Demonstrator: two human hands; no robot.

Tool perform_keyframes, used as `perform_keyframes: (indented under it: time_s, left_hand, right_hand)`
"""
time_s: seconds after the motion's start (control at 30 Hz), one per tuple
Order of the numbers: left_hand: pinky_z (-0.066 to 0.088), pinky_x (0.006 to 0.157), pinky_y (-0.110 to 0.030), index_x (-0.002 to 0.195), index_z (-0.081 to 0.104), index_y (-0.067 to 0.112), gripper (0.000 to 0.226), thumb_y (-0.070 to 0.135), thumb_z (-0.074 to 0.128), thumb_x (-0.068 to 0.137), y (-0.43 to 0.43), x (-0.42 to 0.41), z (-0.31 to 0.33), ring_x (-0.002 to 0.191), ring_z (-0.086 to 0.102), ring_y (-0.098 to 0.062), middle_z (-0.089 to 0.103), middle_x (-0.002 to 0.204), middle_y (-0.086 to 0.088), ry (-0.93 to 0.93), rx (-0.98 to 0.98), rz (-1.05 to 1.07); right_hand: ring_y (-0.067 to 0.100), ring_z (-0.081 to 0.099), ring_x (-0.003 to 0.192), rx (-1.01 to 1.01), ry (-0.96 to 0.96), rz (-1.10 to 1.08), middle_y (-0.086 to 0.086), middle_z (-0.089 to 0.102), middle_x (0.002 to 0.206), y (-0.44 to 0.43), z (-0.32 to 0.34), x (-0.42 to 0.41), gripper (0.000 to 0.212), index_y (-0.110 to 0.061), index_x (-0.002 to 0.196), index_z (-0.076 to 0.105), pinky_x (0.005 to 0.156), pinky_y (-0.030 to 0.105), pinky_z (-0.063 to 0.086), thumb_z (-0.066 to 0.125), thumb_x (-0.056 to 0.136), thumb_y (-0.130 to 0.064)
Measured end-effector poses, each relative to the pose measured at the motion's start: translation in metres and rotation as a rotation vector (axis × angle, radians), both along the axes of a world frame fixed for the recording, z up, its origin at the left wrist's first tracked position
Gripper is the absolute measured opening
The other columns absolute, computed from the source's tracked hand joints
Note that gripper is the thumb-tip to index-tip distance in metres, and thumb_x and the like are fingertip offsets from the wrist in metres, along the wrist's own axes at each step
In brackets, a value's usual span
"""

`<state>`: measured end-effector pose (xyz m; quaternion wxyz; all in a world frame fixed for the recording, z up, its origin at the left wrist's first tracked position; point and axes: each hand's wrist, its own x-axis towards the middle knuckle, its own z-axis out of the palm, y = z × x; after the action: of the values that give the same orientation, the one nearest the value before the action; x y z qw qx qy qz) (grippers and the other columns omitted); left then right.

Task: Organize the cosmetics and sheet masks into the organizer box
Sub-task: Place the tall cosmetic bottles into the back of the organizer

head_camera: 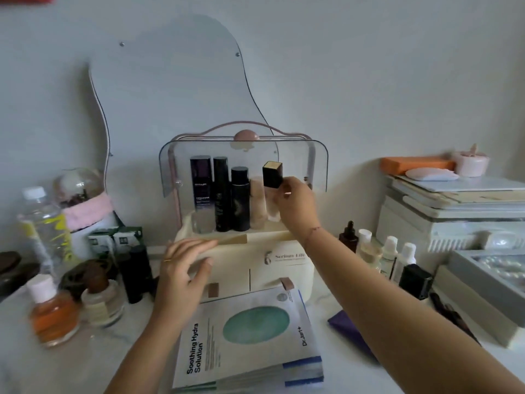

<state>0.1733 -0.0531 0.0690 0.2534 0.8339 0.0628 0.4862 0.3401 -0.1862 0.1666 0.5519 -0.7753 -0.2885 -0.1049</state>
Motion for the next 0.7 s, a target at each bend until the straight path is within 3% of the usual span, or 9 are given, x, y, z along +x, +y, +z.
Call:
perform_keyframes:
  time_s: [0.13,0.23,0.33,0.43,0.57,0.7]
  left_hand:
    - [0.035,0.102,-0.057,0.11,0.069,0.011,0.028,0.001,0.065,0.084,0.0,0.002,-0.002,0.11,0.054,-0.019,0.065,0.11,0.005,0.005,-0.017,0.0]
    - [0.035,0.103,-0.057,0.11,0.069,0.012,0.026,0.011,0.06,0.086,0.001,0.002,-0.004,0.111,0.053,-0.015,0.064,0.109,0.008,-0.004,-0.037,-0.007]
    - [0.034,0.104,-0.057,0.111,0.069,0.013,0.026,0.006,0.062,0.087,0.001,0.002,-0.004,0.111,0.052,-0.014,0.064,0.11,0.008,0.002,-0.042,0.003]
    - [0.032,0.105,-0.057,0.11,0.069,0.013,0.028,0.002,0.064,0.084,0.0,0.002,-0.004,0.111,0.052,-0.015,0.064,0.109,0.007,0.0,-0.041,0.004]
    - [0.034,0.104,-0.055,0.11,0.069,0.012,0.029,0.014,0.057,0.084,0.001,0.002,-0.005,0.111,0.049,-0.008,0.063,0.109,0.01,-0.011,-0.041,-0.011]
    - [0.035,0.104,-0.053,0.11,0.069,0.012,0.027,0.012,0.059,0.085,0.002,0.003,-0.006,0.111,0.052,-0.014,0.064,0.109,0.008,-0.012,-0.027,-0.006]
  right_hand:
    - [0.028,0.062,0.085,-0.132,0.147,-0.09,0.011,0.066,0.09,0.015,-0.007,0.027,0.019,-0.006,0.098,0.06,0.076,0.037,0.052,0.052,0.087,-0.019]
    - [0.027,0.06,0.085,-0.183,0.2,-0.083,0.011,0.065,0.091,0.021,-0.009,0.037,0.024,-0.006,0.104,0.061,0.077,0.034,0.051,0.048,0.085,-0.013]
    - [0.03,0.062,0.086,-0.195,0.256,-0.048,0.013,0.063,0.088,0.026,-0.006,0.041,0.029,-0.005,0.111,0.06,0.086,0.039,0.053,0.045,0.086,-0.009]
    - [0.025,0.055,0.08,-0.274,0.277,-0.059,0.011,0.06,0.081,0.027,-0.008,0.043,0.032,-0.002,0.114,0.059,0.079,0.035,0.05,0.042,0.087,-0.006]
    - [0.032,0.062,0.098,-0.313,0.261,-0.077,0.019,0.064,0.109,0.026,-0.011,0.044,0.032,0.001,0.112,0.06,0.09,0.041,0.052,0.039,0.088,0.003]
    - [0.033,0.059,0.104,-0.307,0.286,-0.059,0.019,0.06,0.117,0.028,-0.014,0.043,0.032,-0.001,0.12,0.053,0.089,0.039,0.051,0.042,0.09,-0.005]
